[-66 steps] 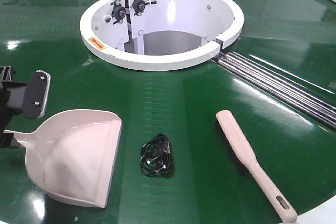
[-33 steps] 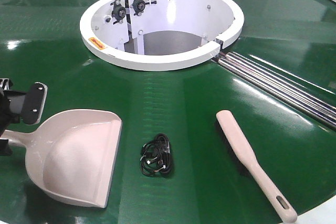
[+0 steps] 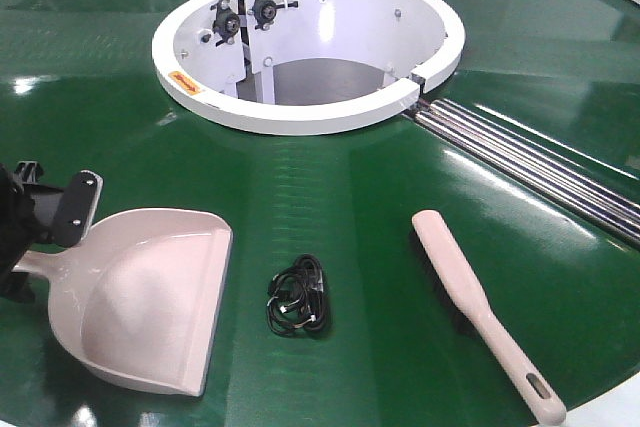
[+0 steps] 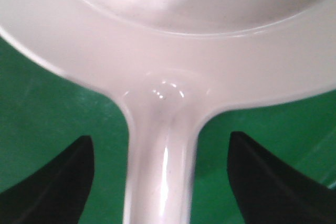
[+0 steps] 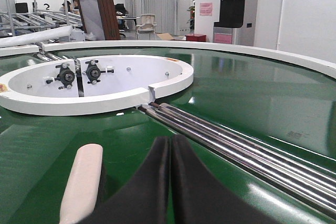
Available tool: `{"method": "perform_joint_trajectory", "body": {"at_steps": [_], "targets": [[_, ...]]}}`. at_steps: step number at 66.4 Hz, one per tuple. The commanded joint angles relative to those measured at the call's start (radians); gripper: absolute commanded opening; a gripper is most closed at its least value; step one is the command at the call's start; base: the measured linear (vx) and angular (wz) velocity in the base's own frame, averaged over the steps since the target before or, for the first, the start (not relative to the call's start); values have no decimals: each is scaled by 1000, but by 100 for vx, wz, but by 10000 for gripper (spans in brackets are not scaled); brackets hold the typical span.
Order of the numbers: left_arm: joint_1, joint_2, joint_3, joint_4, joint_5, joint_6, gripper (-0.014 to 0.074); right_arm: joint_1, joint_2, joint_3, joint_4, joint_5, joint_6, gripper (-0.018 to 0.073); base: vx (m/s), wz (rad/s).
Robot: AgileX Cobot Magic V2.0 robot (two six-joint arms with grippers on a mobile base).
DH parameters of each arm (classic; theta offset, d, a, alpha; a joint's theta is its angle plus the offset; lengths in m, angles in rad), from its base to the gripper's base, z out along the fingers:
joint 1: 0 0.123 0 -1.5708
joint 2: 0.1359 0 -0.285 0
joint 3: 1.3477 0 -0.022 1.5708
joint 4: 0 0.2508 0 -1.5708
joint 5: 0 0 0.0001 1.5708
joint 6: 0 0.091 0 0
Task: Clean and inspect green conveyor with broom and dustpan
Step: 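Tilt the dustpan lip down onto the belt facing the black cable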
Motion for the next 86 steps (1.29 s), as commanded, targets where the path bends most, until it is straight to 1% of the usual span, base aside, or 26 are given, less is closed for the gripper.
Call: {"method": "perform_joint_trajectory", "body": {"at_steps": [1, 17, 29, 38, 50, 59, 65, 72, 77, 82, 86], "targets": [[4, -19, -31, -7, -17, 13, 496, 1, -15, 11, -3, -75, -6, -10, 0, 0], [4, 9, -31, -8, -17, 15, 443, 1, -15, 11, -3, -75, -6, -10, 0, 0], [4, 18, -31, -6, -18, 16, 364, 1, -15, 11, -3, -77, -6, -10, 0, 0], [4, 18, -31, 3, -30, 16, 274, 1, -15, 11, -3, -77, -6, -10, 0, 0], [4, 18, -31, 5, -28, 16, 121, 1, -15, 11, -3, -77, -6, -10, 0, 0], [1, 11, -31, 6, -26, 16, 38, 1, -15, 11, -3, -77, -6, -10, 0, 0], [1, -4, -31, 26, -31, 16, -7, 1, -15, 11, -3, -77, -6, -10, 0, 0], [1, -25, -31, 56, -29, 14, -8, 1, -15, 11, -3, -77, -6, -10, 0, 0], [1, -38, -33, 55, -27, 12, -7, 1, -15, 11, -3, -77, -6, -10, 0, 0], [-2, -45, -33, 53, -18, -6, -7, 1, -15, 11, -3, -77, -6, -10, 0, 0], [-10, -51, -33, 59, -7, -35, -7, 1, -15, 11, -3, -77, -6, -10, 0, 0]]}}
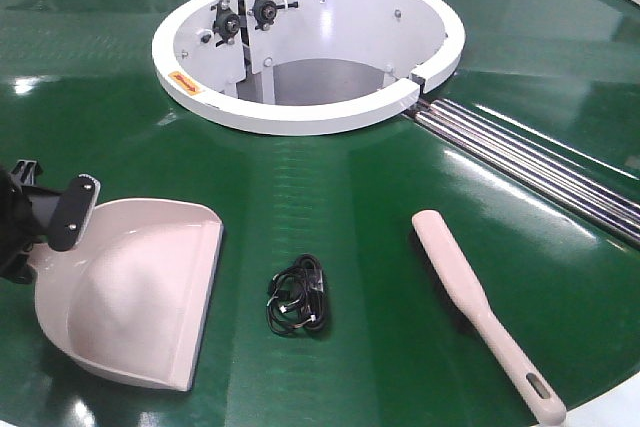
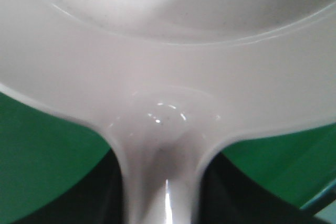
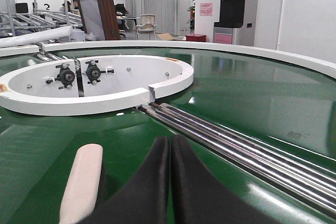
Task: Clean and inspect green conveyor with broom and dustpan
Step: 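Tilt the dustpan lip down onto the belt facing the black cable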
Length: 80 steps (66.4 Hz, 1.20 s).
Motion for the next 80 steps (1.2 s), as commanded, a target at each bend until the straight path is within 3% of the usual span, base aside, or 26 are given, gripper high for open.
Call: {"method": "perform_joint_trajectory", "body": {"at_steps": [1, 11, 29, 51, 63, 80], "targets": [[-11, -55, -33, 5, 8, -48, -7, 1, -15, 11, -3, -77, -6, -10, 0, 0], [-41, -58, -47, 3, 20, -100, -7, 1, -15, 11, -3, -75, -6, -10, 0, 0], [-101, -53, -77, 48, 65, -104, -7, 1, -15, 11, -3, -75, -6, -10, 0, 0], [-149, -8, -77, 98, 90, -162, -7, 1, -15, 11, -3, -75, -6, -10, 0, 0], [-151, -1, -77, 112, 85, -260, -7, 1, -15, 11, -3, -75, -6, -10, 0, 0], [-151, -1, -77, 113, 101, -274, -7, 1, -15, 11, -3, -76, -6, -10, 0, 0]]}}
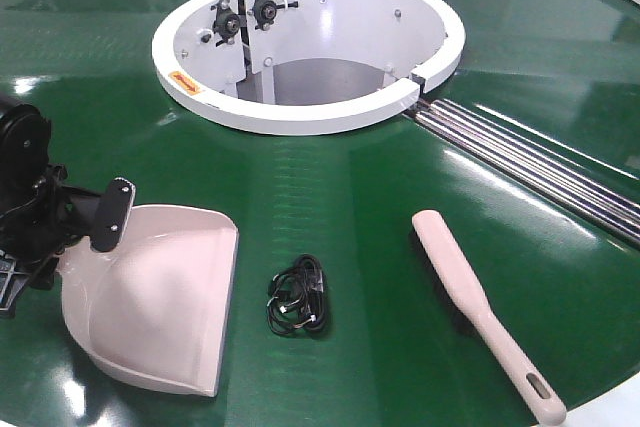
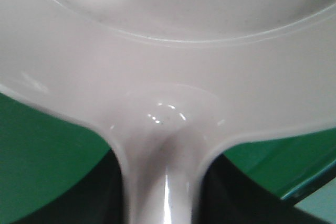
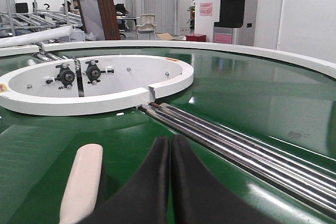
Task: Clean and inspect green conveyor with broom and dustpan
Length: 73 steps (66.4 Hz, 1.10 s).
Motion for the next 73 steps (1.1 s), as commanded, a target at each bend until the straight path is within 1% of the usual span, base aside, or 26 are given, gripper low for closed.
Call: {"method": "perform_joint_trajectory", "body": {"at_steps": [1, 23, 41, 73], "targets": [[-8, -38, -30, 7, -14, -43, -7, 1, -15, 11, -3, -76, -6, -10, 0, 0], [-8, -38, -30, 6, -29, -44, -7, 1, -15, 11, -3, -76, -6, -10, 0, 0], [-8, -38, -30, 6, 13, -44, -7, 1, -15, 11, -3, -76, -6, -10, 0, 0], [-8, -38, -30, 5, 13, -44, -7, 1, -15, 11, -3, -75, -6, -10, 0, 0]]}}
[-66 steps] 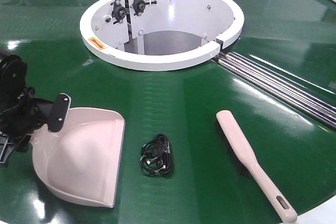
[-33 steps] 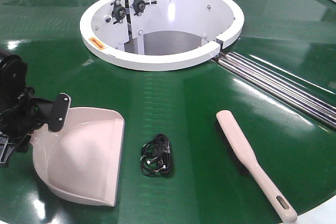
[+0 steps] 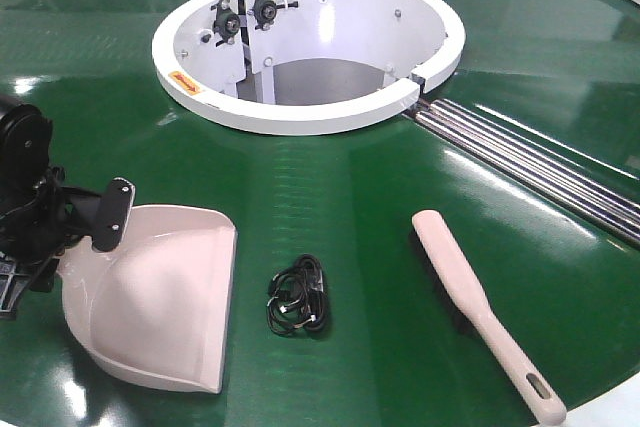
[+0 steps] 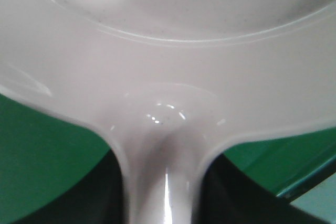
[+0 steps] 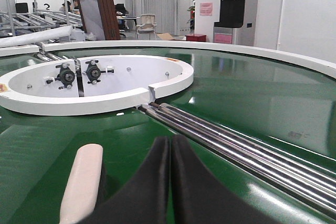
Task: Clean and inspect green conveyor with broom and dustpan
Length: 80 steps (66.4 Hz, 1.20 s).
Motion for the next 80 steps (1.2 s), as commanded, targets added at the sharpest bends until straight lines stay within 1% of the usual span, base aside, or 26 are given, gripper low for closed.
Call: {"method": "perform_joint_trajectory", "body": {"at_steps": [1, 38, 43, 51, 54, 62, 74, 80], "targets": [[-7, -38, -30, 6, 0, -19, -7, 1, -15, 11, -3, -75, -6, -10, 0, 0], [-7, -38, -30, 6, 0, -19, -7, 1, -15, 10, -4, -90, -5, -10, 0, 0], [-7, -38, -30, 6, 0, -19, -7, 1, -15, 10, -3, -131, -1, -10, 0, 0], [-7, -38, -30, 6, 0, -19, -7, 1, -15, 10, -4, -294, -4, -10, 0, 0], [-7, -38, -30, 6, 0, -19, -7, 1, -15, 3, -4, -312, -4, -10, 0, 0], [-7, -38, -30, 6, 0, -19, -7, 1, 4, -45, -4, -272, -2, -10, 0, 0], [-7, -38, -30, 6, 0, -19, -7, 1, 123, -181, 0, -99, 14, -10, 0, 0], [-7, -38, -30, 6, 0, -19, -7, 1, 199, -248, 1, -48, 31, -10, 0, 0]]}}
